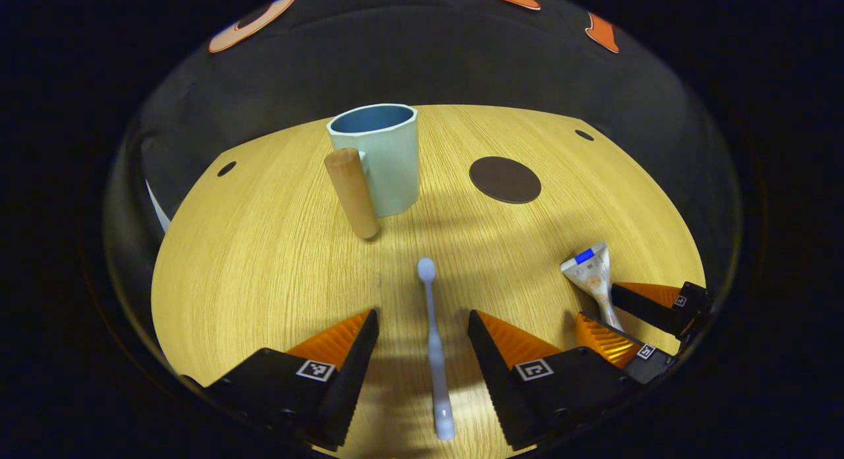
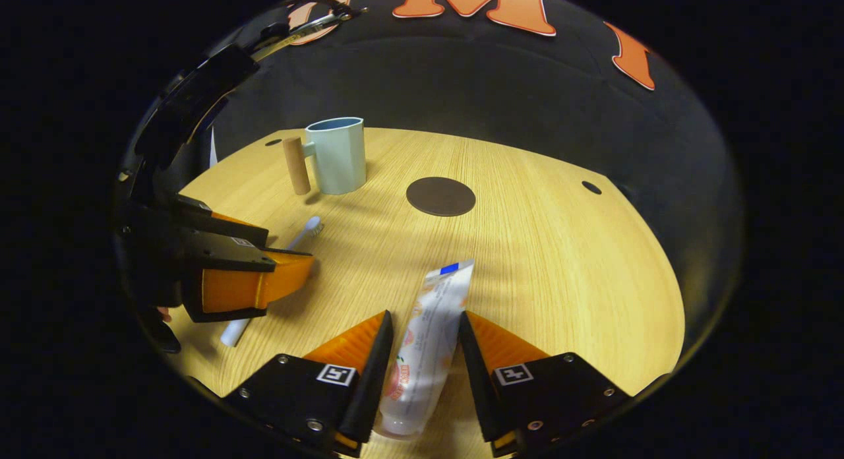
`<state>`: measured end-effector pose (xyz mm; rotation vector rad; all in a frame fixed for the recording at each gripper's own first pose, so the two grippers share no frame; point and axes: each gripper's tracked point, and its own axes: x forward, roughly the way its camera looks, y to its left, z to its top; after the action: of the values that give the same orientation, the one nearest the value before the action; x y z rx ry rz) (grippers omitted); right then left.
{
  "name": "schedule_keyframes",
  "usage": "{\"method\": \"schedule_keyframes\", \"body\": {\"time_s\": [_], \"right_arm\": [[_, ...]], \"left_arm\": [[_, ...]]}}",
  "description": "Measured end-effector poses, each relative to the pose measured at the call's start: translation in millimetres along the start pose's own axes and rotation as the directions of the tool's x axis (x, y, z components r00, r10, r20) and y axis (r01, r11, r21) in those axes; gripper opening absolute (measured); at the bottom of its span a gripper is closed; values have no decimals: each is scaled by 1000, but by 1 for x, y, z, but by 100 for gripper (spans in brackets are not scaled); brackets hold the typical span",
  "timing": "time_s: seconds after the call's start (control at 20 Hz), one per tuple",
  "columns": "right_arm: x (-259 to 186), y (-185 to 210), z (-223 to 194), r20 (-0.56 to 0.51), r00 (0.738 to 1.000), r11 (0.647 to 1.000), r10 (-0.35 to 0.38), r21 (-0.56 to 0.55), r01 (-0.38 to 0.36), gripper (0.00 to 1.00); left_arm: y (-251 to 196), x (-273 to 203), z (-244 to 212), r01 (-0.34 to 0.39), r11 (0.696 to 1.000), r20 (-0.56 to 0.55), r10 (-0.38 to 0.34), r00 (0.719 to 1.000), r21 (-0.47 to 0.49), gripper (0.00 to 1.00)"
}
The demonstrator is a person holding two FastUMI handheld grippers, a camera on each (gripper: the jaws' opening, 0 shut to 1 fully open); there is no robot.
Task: Put the toothbrush and toothpaste on the desktop into the cup, then pick up the cup and place it on the coaster on the desktop.
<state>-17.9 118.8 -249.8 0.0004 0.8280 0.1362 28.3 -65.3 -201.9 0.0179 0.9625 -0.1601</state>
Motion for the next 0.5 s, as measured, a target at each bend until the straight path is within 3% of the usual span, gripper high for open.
{"method": "schedule_keyframes", "body": {"time_s": [0.05,0.1,0.15,0.2,0.3,0.35,0.45,0.5], "right_arm": [[0,3,0,-8,1000,1000,21,22,-21,52],[2,4,1,-11,1000,999,25,34,-24,46],[3,-2,2,-8,1000,999,5,46,-5,33],[3,-2,1,-8,1000,998,18,68,-17,17],[3,2,3,-5,999,993,49,112,-48,17],[2,1,3,-2,998,990,55,127,-54,14],[3,2,3,1,998,988,70,136,-70,13],[3,2,4,3,997,989,75,128,-75,12]], "left_arm": [[2,0,0,0,1000,-1,0,1000,-8,79],[6,0,-2,-3,1000,0,3,1000,-14,66],[9,2,-3,-4,1000,0,4,1000,-24,58],[12,0,-4,-8,999,2,8,1000,-33,42],[16,-1,-6,-10,998,-1,10,1000,-59,21],[16,-1,-6,-5,998,-4,5,1000,-61,15],[14,1,-6,5,998,-4,-5,1000,-58,15],[14,0,-5,13,998,-4,-14,1000,-60,6]]}}
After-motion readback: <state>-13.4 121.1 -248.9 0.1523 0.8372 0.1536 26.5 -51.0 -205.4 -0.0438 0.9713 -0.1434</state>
